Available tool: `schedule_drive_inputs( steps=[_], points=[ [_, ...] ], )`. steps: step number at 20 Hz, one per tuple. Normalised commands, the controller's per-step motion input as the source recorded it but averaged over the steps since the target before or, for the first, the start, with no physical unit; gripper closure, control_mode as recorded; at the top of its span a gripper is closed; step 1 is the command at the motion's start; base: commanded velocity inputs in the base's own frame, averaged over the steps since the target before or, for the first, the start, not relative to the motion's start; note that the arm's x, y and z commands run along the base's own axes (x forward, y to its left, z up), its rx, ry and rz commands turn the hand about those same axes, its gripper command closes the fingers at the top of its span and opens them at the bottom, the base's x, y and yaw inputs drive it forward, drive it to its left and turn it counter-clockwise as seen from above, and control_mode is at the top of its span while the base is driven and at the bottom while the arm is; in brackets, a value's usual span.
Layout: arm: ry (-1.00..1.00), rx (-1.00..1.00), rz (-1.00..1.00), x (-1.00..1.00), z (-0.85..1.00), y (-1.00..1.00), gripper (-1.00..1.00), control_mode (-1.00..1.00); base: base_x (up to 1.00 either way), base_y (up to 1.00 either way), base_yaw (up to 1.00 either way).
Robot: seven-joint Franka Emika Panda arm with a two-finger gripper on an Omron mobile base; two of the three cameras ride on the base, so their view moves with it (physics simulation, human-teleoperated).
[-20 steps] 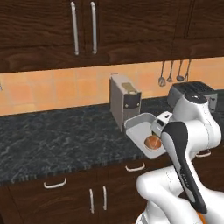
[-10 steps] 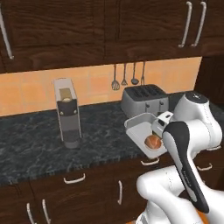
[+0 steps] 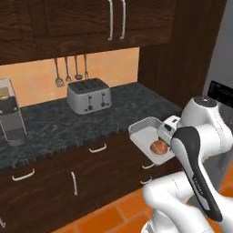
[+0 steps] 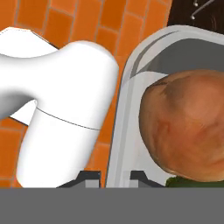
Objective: Take the meat container that has the chicken drumstick and place it on the second highest rack of the freezer. Then take the vegetable container that has the onion and lime and place it on the highest rack of the freezer.
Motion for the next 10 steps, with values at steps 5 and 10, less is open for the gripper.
schedule_drive_inputs(
  steps=[5, 10],
  points=[
    [0.00, 0.00, 0.00, 0.00, 0.00, 0.00, 1.00, 1.00, -0.21, 0.04, -0.81],
    [0.00, 0.00, 0.00, 0.00, 0.00, 0.00, 1.00, 1.00, 0.14, -0.06, -0.83]
  ],
)
